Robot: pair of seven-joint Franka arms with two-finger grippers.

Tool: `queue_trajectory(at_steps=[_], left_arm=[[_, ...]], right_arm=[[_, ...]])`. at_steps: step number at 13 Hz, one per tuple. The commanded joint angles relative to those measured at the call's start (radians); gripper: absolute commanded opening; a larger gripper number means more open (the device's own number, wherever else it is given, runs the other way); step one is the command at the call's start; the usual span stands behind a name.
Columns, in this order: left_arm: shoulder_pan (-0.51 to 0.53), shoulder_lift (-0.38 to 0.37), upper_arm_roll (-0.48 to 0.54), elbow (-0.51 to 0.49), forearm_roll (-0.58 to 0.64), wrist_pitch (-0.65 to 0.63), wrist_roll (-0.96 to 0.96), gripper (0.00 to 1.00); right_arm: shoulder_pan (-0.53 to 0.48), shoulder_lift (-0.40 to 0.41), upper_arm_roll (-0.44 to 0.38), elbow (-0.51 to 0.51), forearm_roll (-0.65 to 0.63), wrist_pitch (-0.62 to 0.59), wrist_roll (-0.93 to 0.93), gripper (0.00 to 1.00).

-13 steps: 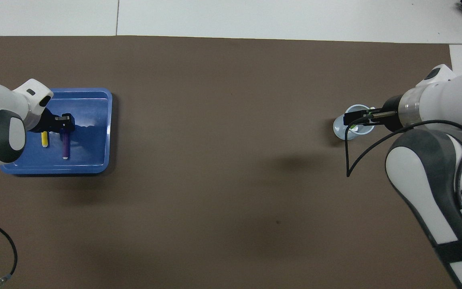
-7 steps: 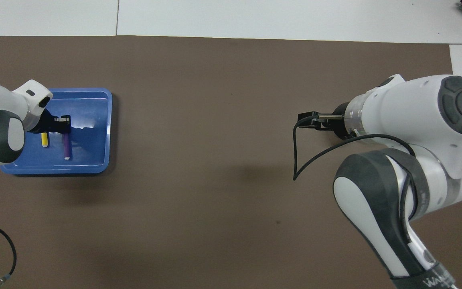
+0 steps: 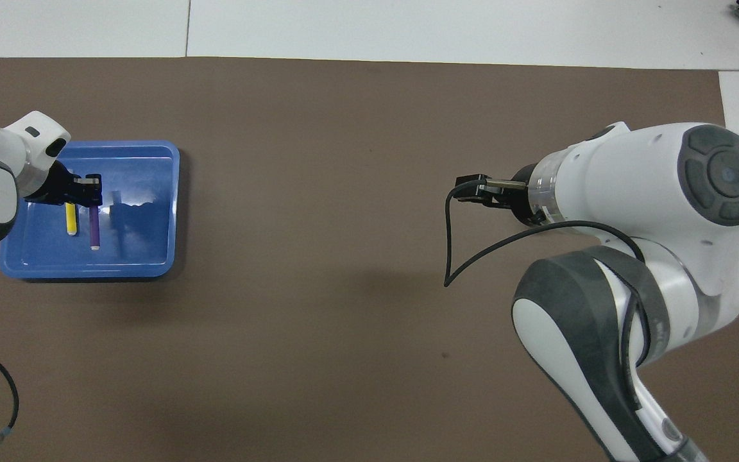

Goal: Transfer and insert pens with both arms
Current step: 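Lift the purple pen with the left gripper while the right gripper withdraws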

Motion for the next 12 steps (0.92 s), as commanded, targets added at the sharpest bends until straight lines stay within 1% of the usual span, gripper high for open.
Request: queue_trajectory(at_steps=[1, 2, 5, 6, 7, 9, 10, 11, 12], left_arm=[[-0.032, -0.048, 0.004, 0.000, -0.069, -0.064, -0.066, 0.00], [-0.046, -0.060, 0.001, -0.007, -0.079, -0.082, -0.176, 0.00], [-0.076, -0.073, -0.026, -0.010, -0.241, -0.122, -0.536, 0.00], [-0.104, -0.082, -0.025, -0.012, -0.266, -0.133, -0.619, 0.00], [-0.124, -0.086, -0.026, -0.015, -0.280, -0.138, -0.673, 0.00], [-0.147, -0.094, -0.026, -0.021, -0.426, -0.139, -0.803, 0.00], [-0.159, -0.097, -0.028, -0.024, -0.492, -0.141, -0.854, 0.00], [-0.182, -0.100, -0.026, -0.027, -0.532, -0.136, -0.900, 0.00], [-0.219, -0.103, -0.026, -0.036, -0.548, -0.126, -0.936, 0.00]], right_arm=[[-0.004, 0.017, 0.004, 0.017, 0.036, 0.015, 0.025, 1.00], [-0.004, 0.016, 0.004, 0.017, 0.036, 0.015, 0.025, 1.00], [-0.004, 0.017, 0.004, 0.017, 0.036, 0.015, 0.025, 1.00], [-0.005, 0.017, 0.004, 0.017, 0.036, 0.015, 0.025, 1.00], [-0.005, 0.017, 0.004, 0.017, 0.036, 0.015, 0.025, 1.00], [-0.005, 0.017, 0.004, 0.017, 0.046, 0.018, 0.037, 1.00], [-0.004, 0.017, 0.004, 0.017, 0.073, 0.022, 0.055, 1.00], [-0.004, 0.017, 0.004, 0.017, 0.105, 0.044, 0.089, 1.00], [-0.004, 0.019, 0.004, 0.015, 0.133, 0.064, 0.136, 1.00]])
